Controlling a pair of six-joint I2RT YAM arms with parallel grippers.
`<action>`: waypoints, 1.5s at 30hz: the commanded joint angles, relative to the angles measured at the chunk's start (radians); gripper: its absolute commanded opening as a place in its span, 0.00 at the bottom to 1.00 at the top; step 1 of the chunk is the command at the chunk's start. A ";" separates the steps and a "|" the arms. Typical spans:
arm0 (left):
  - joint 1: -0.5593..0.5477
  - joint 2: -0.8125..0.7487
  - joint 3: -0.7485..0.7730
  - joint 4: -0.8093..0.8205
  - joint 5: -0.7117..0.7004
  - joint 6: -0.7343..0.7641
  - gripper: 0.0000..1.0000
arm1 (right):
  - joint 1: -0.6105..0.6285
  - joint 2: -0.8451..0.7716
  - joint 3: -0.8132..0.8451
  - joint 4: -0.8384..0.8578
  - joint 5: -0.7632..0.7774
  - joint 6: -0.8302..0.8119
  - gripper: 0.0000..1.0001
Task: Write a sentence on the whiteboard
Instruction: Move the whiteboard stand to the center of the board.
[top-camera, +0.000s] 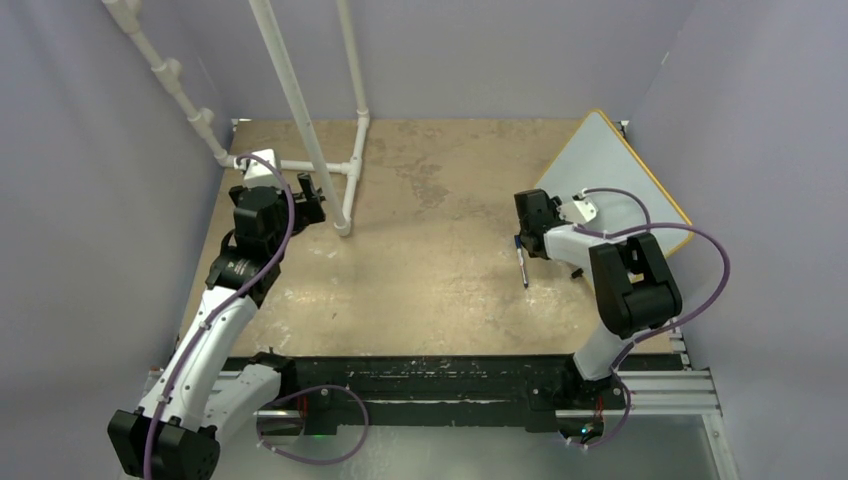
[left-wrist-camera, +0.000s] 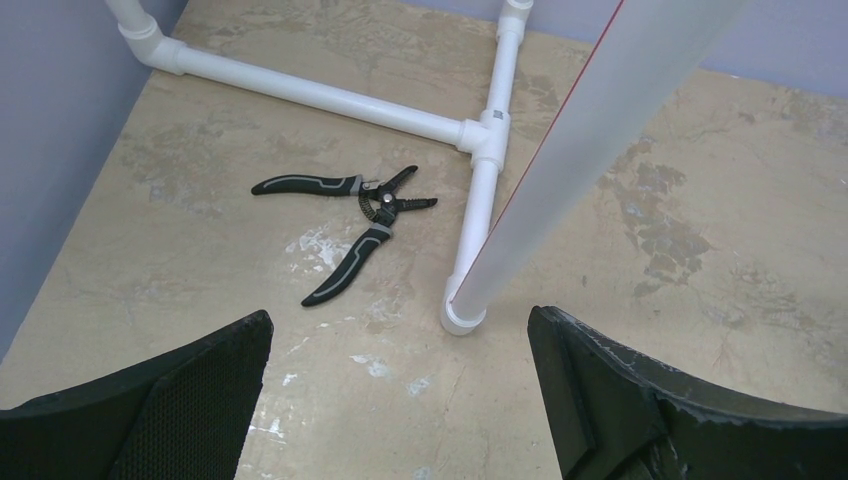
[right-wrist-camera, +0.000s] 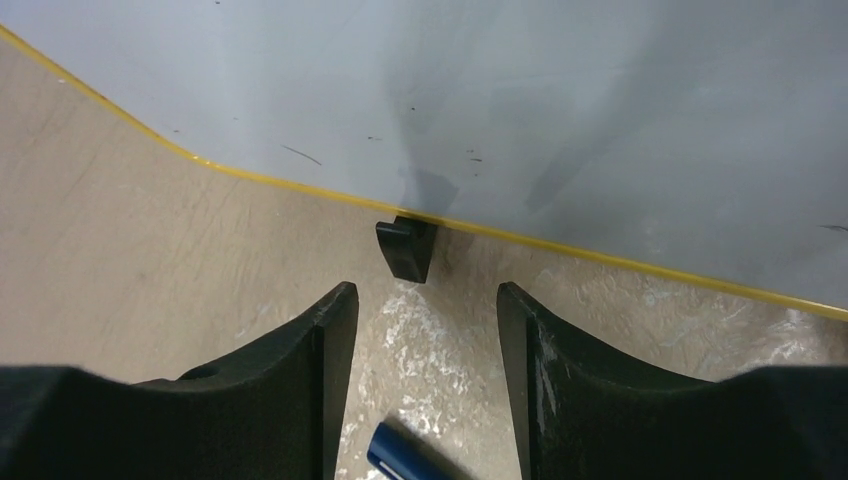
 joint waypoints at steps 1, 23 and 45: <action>-0.016 -0.023 0.006 0.020 -0.009 0.006 0.99 | 0.004 0.058 0.083 -0.080 0.059 0.047 0.55; -0.064 -0.044 0.004 0.020 -0.023 0.021 0.99 | 0.025 0.220 0.289 -0.402 0.168 0.221 0.43; -0.068 -0.036 0.000 0.022 -0.019 0.022 0.99 | 0.061 0.166 0.235 -0.245 0.157 -0.038 0.00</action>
